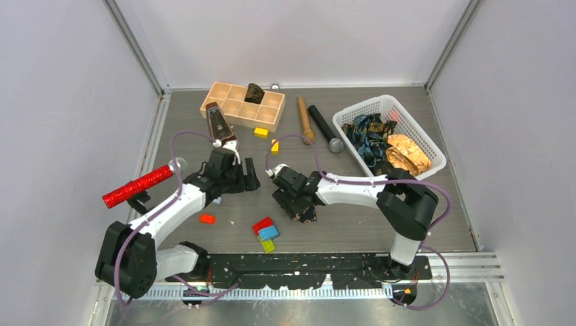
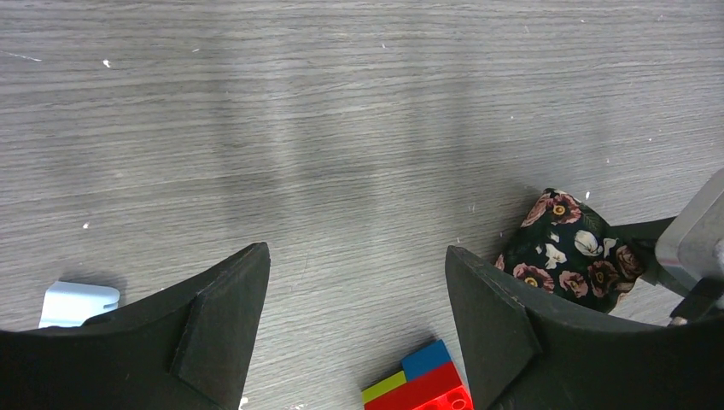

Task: Roll the ties
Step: Move the storage box to the center of the board.

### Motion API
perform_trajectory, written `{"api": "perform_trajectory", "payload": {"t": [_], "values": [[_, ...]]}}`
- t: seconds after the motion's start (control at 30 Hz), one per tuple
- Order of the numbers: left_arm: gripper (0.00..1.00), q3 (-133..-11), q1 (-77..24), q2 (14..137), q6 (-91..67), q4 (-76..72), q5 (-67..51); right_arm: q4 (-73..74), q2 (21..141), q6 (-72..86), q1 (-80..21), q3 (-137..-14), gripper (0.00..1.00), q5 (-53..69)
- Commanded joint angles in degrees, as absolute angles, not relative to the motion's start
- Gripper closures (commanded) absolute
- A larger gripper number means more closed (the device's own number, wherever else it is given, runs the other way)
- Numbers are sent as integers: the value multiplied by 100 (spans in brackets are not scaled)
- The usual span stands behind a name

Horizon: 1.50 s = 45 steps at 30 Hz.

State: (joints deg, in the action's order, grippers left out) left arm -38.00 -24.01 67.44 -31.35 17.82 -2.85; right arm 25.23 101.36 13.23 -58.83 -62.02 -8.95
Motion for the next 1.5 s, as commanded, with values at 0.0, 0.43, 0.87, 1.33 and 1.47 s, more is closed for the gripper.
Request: {"api": "perform_trajectory", "payload": {"t": [0.0,0.43,0.87,1.33,1.47], "values": [[22,-3784,-2364,6794,-3177,1644,-385,2406,9974,1329,-5937,-6148,31,-1006],[22,-4319,-2347,6763,-2890,1673,-329,2468,8862,1819,-5918,-6436,3,-1672],[36,-7046,-2351,9149,-2493,872,-726,2598,6610,2667,-5906,-6146,3,-2906],[45,-10440,-2134,12438,-1674,734,-699,3484,5388,3329,-5906,-5342,7,-3238],[45,-11074,-2060,12992,-1471,1105,-592,3648,5268,3383,-5906,-5290,7,-3288]]}}
